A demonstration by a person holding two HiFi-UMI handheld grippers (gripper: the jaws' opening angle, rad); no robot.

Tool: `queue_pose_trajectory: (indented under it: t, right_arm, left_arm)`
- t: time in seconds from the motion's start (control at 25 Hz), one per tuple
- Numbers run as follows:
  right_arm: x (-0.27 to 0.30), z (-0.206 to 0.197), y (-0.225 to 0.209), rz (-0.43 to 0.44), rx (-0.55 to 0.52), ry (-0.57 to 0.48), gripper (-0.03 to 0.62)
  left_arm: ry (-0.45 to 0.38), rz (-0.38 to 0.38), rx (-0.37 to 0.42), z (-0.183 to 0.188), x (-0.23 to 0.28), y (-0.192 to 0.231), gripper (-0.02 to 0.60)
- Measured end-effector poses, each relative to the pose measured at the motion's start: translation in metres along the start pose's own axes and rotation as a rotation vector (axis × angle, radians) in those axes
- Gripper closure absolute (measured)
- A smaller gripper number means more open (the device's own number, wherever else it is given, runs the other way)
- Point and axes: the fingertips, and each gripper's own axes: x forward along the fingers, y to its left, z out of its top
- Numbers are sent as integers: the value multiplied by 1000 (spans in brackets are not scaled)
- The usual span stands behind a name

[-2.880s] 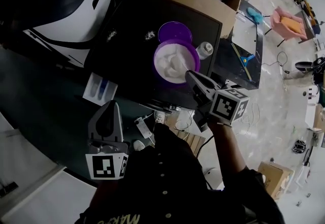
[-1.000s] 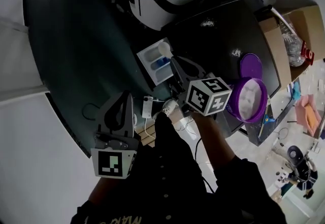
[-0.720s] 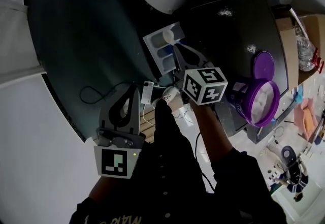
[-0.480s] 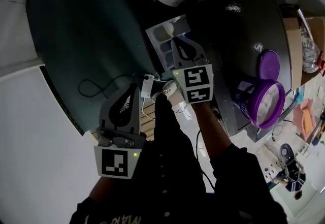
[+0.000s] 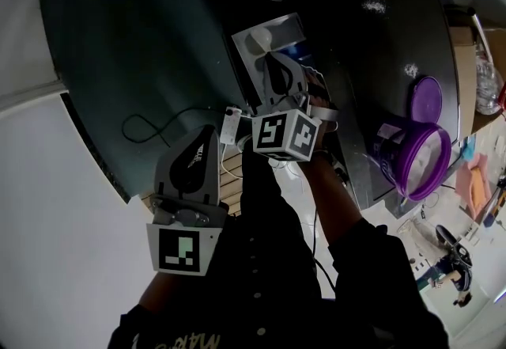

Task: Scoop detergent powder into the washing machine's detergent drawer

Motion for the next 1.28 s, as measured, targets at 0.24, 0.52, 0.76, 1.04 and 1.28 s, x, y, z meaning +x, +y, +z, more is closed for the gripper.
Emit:
queue_pose_trajectory:
  t: [0.24,0.52,0.76,1.04,1.28]
  right_arm:
    - [-1,1,-2,-16,-21,1,560]
    - [-9,-1,-12,38,313,-39,560]
    - [-30,-12,-36,112,937,-118,560]
    - [-78,19,-61,111,932,-182,560]
    - [-133,44,-94,61,918,-252,560]
  left_arm:
    - [1,1,1,-2,-1,0,572]
    - [-11,-9,16,7,-5,-5,572]
    - [-72,-26,48,40,-15,-16,571]
    - [-132,-77,94,77,-22,-33,572]
    - [-189,-157,130,108,-23,-57,572]
